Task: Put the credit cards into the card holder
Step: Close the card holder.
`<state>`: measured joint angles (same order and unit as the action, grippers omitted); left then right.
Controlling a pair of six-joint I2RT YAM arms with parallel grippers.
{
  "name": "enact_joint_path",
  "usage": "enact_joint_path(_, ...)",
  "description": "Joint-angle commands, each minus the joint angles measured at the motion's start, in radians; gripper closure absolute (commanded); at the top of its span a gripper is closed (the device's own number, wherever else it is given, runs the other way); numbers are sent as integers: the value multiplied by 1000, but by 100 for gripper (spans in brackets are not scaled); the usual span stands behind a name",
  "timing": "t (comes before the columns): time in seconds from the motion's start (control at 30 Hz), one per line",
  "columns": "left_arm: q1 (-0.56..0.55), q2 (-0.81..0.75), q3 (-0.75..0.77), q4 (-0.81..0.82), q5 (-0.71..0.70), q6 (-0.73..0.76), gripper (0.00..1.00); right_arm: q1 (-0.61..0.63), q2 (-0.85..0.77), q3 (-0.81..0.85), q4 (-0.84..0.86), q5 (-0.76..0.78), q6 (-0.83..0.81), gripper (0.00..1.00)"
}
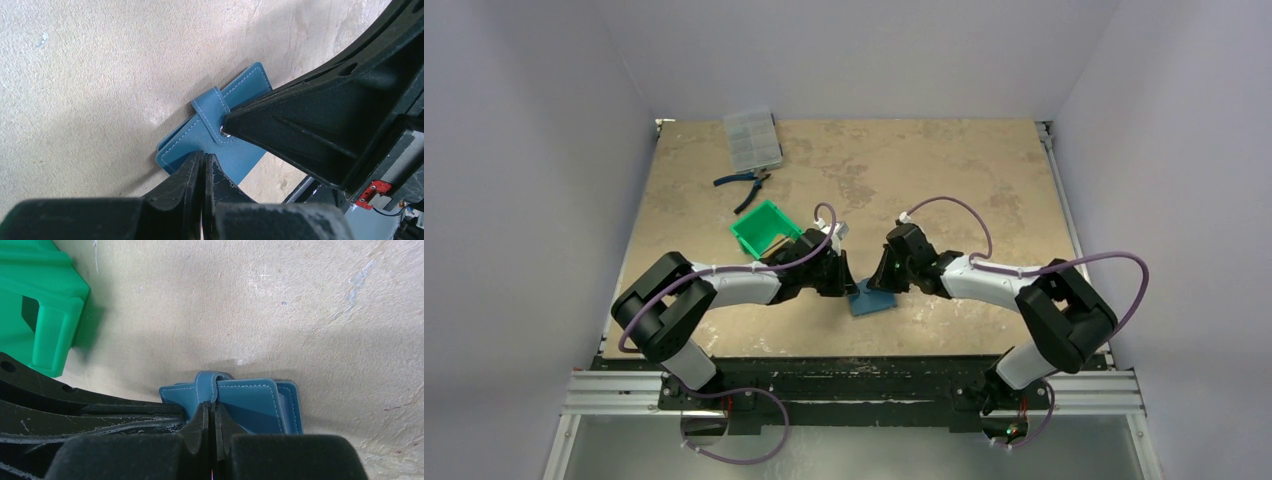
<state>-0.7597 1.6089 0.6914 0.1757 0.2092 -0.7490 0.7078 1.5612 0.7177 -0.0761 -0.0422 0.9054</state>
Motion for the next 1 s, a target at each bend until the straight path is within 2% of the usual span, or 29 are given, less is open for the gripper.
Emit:
enact_joint_path(0.0,4,-6,15,-55,-14,11,100,45,87,-136,-207,167,-8,100)
enact_joint_path(0.2,4,-35,74,-36,70,-6,100,45,69,-190,-95,112,1,100)
enact_joint_path(0.4,4,24,80,46,134,-43,100,44,4,-224,-22,45,10,100)
enact_joint_path(0.77,3,132,60,65,64,-21,100,41,-46,-208,-14,-13,-37,100)
enact_joint_path(0.83,2,142,53,67,60,-19,100,41,-49,-187,-32,-31,-68,89)
enact_joint_path(0.9,-1,140,37,67,51,-20,100,41,-64,-170,-51,-50,-102,72)
enact_joint_path(0.97,-3,134,21,65,40,-18,100,41,-99,-153,-81,-54,-118,59)
